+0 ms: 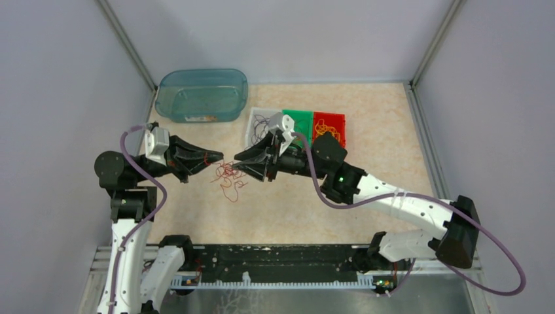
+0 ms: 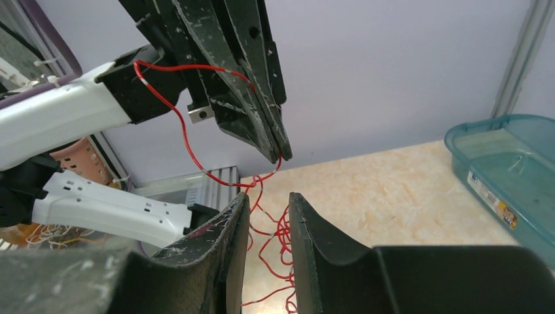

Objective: Untangle the cables

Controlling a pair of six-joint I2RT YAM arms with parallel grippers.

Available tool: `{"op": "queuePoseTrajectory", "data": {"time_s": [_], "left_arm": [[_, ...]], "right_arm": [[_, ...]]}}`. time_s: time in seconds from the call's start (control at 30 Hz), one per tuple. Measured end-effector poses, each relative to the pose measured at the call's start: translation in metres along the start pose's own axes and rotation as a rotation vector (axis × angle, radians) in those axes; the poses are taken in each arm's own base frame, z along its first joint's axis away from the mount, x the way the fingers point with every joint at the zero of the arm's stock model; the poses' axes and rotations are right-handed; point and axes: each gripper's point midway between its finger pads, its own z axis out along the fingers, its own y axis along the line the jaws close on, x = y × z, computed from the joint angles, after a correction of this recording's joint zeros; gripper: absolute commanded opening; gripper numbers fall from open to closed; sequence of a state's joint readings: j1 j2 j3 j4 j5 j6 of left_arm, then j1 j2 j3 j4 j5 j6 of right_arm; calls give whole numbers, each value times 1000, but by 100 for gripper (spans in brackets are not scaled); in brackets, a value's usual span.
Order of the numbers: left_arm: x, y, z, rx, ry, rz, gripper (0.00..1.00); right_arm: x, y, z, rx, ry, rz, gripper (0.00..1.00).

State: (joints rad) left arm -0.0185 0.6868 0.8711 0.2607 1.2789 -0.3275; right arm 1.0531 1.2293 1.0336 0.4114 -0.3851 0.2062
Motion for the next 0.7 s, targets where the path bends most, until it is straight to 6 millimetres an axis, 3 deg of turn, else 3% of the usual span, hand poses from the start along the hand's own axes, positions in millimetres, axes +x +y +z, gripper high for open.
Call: {"op": "queuePoseTrajectory", "data": {"time_s": [0.17, 0.53, 0.7], "left_arm": [[0, 0, 0, 0, 0, 0, 3], [0, 0, 0, 0, -2, 3, 3], [0, 0, 0, -1, -2, 4, 3]], "right_arm": [[-7, 4, -2, -11, -19, -8, 29], [26, 6, 11, -56, 56, 46, 28], [26, 9, 12, -69, 52, 51, 28]]}}
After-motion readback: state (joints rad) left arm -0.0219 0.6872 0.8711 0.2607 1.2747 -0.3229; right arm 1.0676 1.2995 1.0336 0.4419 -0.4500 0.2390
